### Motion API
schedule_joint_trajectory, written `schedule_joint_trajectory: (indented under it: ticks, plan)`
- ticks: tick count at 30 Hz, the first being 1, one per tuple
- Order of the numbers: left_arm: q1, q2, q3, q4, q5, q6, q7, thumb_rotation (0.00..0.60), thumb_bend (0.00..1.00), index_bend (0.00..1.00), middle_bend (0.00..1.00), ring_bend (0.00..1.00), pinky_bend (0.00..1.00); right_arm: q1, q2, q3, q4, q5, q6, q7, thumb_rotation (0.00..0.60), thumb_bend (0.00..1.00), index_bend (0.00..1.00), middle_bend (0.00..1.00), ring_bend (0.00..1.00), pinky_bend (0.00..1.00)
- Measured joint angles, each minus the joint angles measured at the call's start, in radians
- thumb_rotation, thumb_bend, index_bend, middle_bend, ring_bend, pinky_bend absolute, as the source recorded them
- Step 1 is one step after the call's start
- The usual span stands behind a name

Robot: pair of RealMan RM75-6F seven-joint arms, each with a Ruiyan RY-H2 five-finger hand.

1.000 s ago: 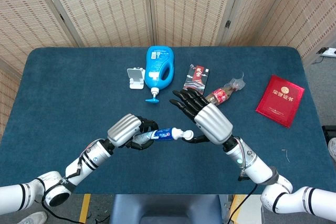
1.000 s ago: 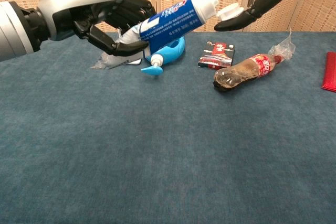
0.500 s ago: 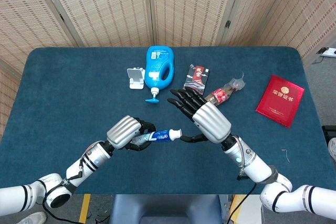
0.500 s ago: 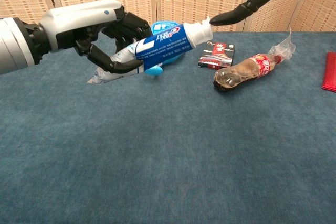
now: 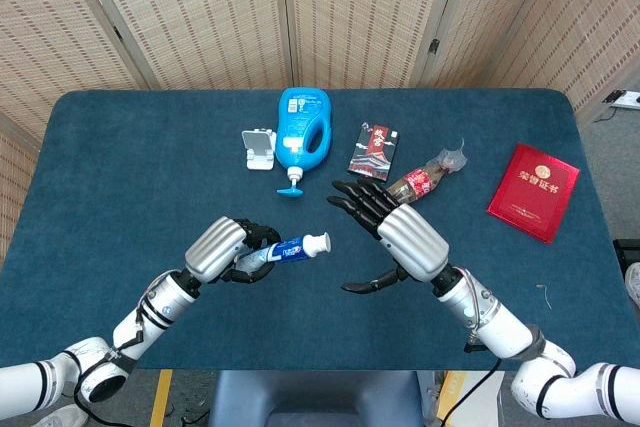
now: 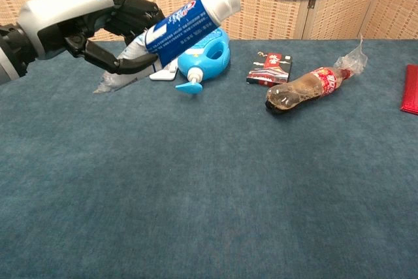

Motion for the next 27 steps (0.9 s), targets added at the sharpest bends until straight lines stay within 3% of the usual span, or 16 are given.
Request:
schedule_joint_trajectory:
  ticks: [12,27]
  plan:
    - [-0.013,-0.026,-0.02,-0.014,-0.006,-0.002,0.027,0.6,0.56,0.74,0.81,0.73,0.58,0.066,-0.077,0.018,0.04,0.022,-0.044,0.108,0.104,0.0,0.0,0.0,0.0,0.0]
    - [-0.028,-0.032,-0.039,-0.025,-0.028,-0.021,0.021,0.6,0.56,0.74,0.81,0.73,0.58,0.133,-0.172,0.044,0.08,0.043,-0.07,0.079,0.096,0.0,0.0,0.0,0.0,0.0]
